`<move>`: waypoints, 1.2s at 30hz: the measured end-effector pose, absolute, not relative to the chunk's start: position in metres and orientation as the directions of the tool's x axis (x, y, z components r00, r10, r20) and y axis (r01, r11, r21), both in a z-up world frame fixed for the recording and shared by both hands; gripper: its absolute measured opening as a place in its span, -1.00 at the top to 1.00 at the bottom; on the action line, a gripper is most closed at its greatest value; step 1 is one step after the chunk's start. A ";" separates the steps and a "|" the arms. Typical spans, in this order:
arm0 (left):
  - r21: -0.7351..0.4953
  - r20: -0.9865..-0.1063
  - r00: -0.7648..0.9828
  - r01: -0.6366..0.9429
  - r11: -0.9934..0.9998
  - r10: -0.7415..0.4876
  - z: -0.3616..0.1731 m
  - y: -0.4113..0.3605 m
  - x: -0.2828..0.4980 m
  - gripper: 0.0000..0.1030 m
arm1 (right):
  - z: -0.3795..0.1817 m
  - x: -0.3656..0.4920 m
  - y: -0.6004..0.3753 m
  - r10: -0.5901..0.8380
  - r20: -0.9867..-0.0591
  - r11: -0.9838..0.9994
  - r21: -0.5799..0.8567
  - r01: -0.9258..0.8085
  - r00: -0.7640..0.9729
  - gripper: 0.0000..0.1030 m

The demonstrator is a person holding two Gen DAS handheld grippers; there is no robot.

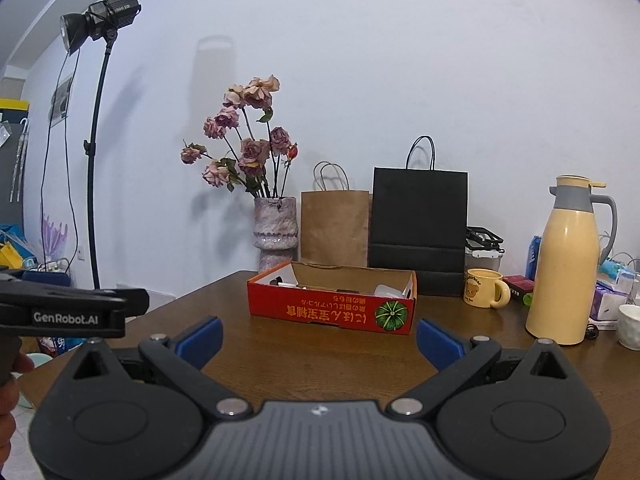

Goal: Organize rigid objects

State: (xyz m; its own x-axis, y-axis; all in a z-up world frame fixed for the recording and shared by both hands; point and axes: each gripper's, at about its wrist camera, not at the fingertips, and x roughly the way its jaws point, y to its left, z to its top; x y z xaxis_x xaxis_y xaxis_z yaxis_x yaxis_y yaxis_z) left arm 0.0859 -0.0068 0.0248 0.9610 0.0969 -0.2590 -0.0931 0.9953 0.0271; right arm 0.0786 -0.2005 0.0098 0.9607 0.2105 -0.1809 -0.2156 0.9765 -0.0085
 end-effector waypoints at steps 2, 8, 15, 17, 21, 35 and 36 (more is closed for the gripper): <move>0.028 -0.260 0.960 -0.094 0.995 0.098 0.024 -0.007 0.087 -1.00 | 0.010 0.079 -0.200 0.210 -0.181 0.976 -0.008 -0.215 0.961 -1.00; 0.025 -0.261 0.960 -0.093 0.995 0.097 0.024 -0.006 0.087 -1.00 | 0.009 0.079 -0.199 0.210 -0.183 0.977 -0.007 -0.215 0.960 -1.00; 0.027 -0.260 0.961 -0.091 0.996 0.095 0.023 -0.005 0.087 -1.00 | 0.009 0.079 -0.199 0.210 -0.183 0.977 -0.006 -0.214 0.960 -1.00; 0.027 -0.260 0.961 -0.091 0.995 0.095 0.023 -0.005 0.087 -1.00 | 0.009 0.079 -0.199 0.209 -0.183 0.977 -0.007 -0.213 0.961 -1.00; 0.028 -0.258 0.962 -0.089 0.996 0.094 0.023 -0.006 0.087 -1.00 | 0.009 0.079 -0.199 0.207 -0.181 0.977 -0.005 -0.211 0.961 -1.00; 0.031 -0.250 0.964 -0.081 0.996 0.086 0.025 -0.006 0.086 -1.00 | 0.009 0.079 -0.198 0.207 -0.182 0.977 -0.006 -0.212 0.961 -1.00; 0.033 -0.250 0.964 -0.082 0.996 0.088 0.025 -0.006 0.086 -1.00 | 0.008 0.079 -0.198 0.207 -0.182 0.977 -0.006 -0.211 0.961 -1.00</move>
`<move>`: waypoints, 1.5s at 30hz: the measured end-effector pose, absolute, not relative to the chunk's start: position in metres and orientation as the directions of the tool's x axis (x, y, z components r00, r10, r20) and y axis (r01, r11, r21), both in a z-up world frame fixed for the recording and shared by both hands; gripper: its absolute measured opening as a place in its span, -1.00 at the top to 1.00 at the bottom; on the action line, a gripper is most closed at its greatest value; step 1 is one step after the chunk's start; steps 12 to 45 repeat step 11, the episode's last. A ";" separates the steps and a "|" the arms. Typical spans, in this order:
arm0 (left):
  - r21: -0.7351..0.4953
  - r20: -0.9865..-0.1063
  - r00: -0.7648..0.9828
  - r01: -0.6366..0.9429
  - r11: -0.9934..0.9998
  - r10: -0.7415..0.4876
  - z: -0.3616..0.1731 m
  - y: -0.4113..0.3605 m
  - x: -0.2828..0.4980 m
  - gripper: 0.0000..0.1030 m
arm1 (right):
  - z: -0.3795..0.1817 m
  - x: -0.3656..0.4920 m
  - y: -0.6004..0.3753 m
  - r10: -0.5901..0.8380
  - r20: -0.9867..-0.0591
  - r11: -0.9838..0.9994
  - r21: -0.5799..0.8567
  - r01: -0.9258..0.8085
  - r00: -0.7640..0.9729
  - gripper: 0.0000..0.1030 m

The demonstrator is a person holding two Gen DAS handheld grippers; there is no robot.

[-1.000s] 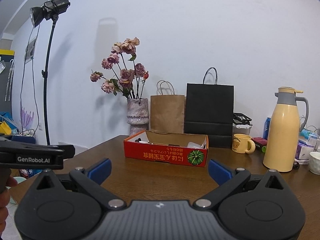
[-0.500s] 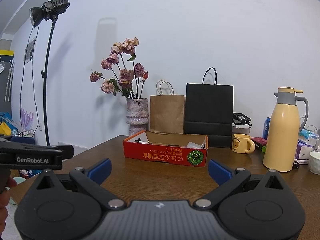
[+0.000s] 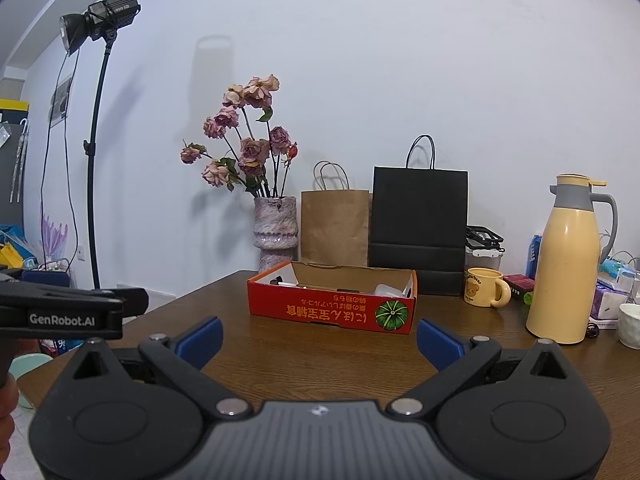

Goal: Organize rigid objects

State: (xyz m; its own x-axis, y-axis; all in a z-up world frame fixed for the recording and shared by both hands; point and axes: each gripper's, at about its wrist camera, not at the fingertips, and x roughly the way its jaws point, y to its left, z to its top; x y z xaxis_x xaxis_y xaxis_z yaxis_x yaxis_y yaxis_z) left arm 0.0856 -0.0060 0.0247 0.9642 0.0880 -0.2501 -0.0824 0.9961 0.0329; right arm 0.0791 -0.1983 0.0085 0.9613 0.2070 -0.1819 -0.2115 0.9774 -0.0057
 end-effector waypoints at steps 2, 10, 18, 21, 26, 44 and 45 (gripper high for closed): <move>0.034 -0.250 0.964 -0.082 0.996 0.088 0.025 -0.006 0.085 -1.00 | 0.008 0.079 -0.198 0.207 -0.182 0.977 -0.006 -0.211 0.961 -1.00; 0.032 -0.249 0.965 -0.075 0.997 0.081 0.026 -0.006 0.085 -1.00 | 0.008 0.079 -0.198 0.207 -0.182 0.977 -0.006 -0.211 0.961 -1.00; 0.034 -0.247 0.966 -0.075 0.997 0.081 0.026 -0.006 0.084 -1.00 | 0.008 0.079 -0.198 0.207 -0.181 0.977 -0.006 -0.211 0.961 -1.00; 0.034 -0.247 0.966 -0.075 0.997 0.081 0.026 -0.006 0.084 -1.00 | 0.008 0.079 -0.198 0.207 -0.181 0.977 -0.006 -0.211 0.961 -1.00; 0.034 -0.247 0.966 -0.075 0.997 0.081 0.026 -0.006 0.084 -1.00 | 0.008 0.079 -0.198 0.207 -0.181 0.977 -0.006 -0.211 0.961 -1.00; 0.034 -0.247 0.966 -0.075 0.997 0.081 0.026 -0.006 0.084 -1.00 | 0.008 0.079 -0.198 0.207 -0.181 0.977 -0.006 -0.211 0.961 -1.00; 0.034 -0.247 0.966 -0.075 0.997 0.081 0.026 -0.006 0.084 -1.00 | 0.008 0.079 -0.198 0.207 -0.181 0.977 -0.006 -0.211 0.961 -1.00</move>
